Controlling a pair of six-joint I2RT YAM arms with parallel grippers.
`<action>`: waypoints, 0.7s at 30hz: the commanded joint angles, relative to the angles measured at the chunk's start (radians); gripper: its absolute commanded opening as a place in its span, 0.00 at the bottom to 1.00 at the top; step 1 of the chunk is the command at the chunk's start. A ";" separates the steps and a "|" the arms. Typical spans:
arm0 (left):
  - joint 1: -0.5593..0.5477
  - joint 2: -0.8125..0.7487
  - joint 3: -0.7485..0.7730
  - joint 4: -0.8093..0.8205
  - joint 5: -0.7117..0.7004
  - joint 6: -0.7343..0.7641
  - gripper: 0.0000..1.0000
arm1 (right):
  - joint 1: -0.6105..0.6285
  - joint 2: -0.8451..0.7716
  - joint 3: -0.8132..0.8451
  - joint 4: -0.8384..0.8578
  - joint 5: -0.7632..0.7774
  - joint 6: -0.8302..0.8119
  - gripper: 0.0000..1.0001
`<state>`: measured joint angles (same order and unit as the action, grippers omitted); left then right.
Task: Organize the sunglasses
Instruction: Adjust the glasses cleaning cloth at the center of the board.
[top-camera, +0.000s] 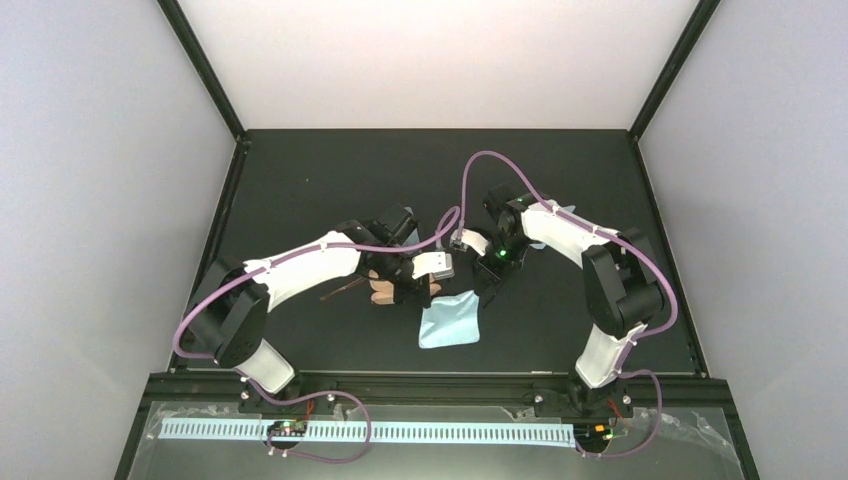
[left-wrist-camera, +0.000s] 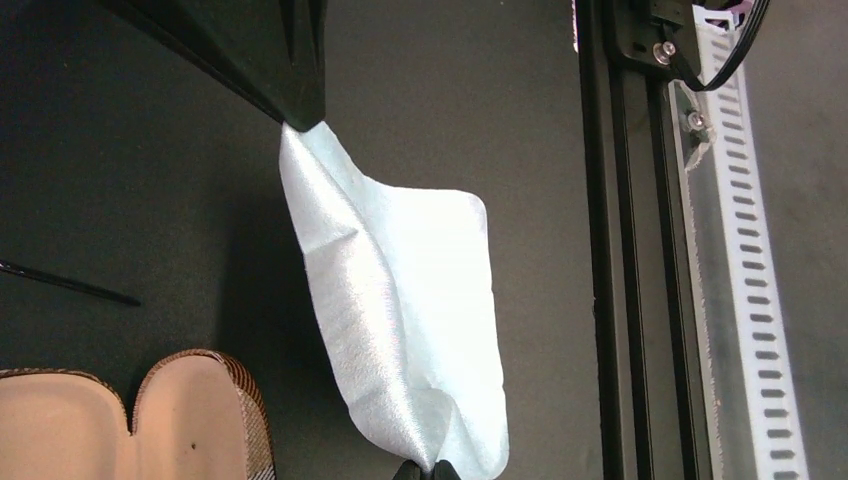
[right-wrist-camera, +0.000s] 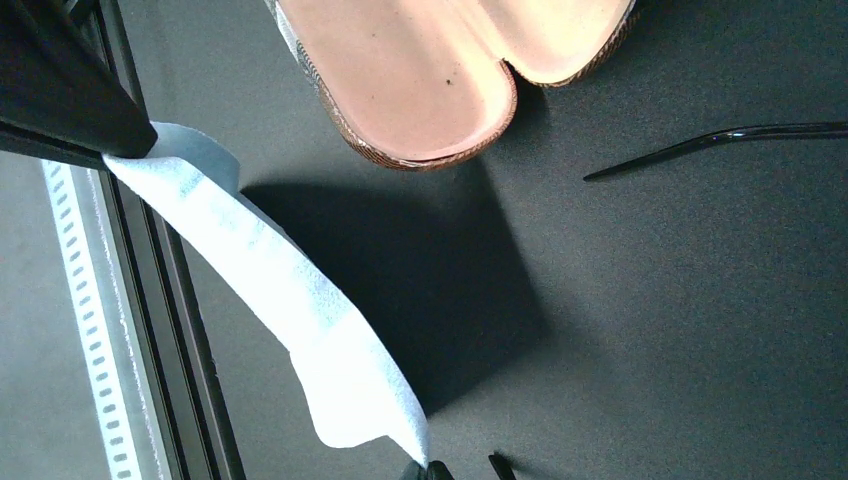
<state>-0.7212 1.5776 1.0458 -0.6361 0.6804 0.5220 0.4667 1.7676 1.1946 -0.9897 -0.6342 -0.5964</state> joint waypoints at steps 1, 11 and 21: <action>0.000 0.013 0.033 -0.034 0.019 -0.021 0.03 | -0.002 -0.023 -0.003 0.016 -0.012 -0.004 0.01; -0.002 0.024 0.002 -0.032 -0.055 -0.013 0.02 | -0.002 -0.021 -0.015 0.020 0.004 -0.012 0.01; -0.019 0.077 -0.002 0.008 -0.099 -0.030 0.02 | -0.002 -0.016 -0.022 0.041 0.012 0.024 0.01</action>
<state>-0.7303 1.6371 1.0443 -0.6495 0.6044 0.5114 0.4667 1.7676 1.1824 -0.9688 -0.6289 -0.5911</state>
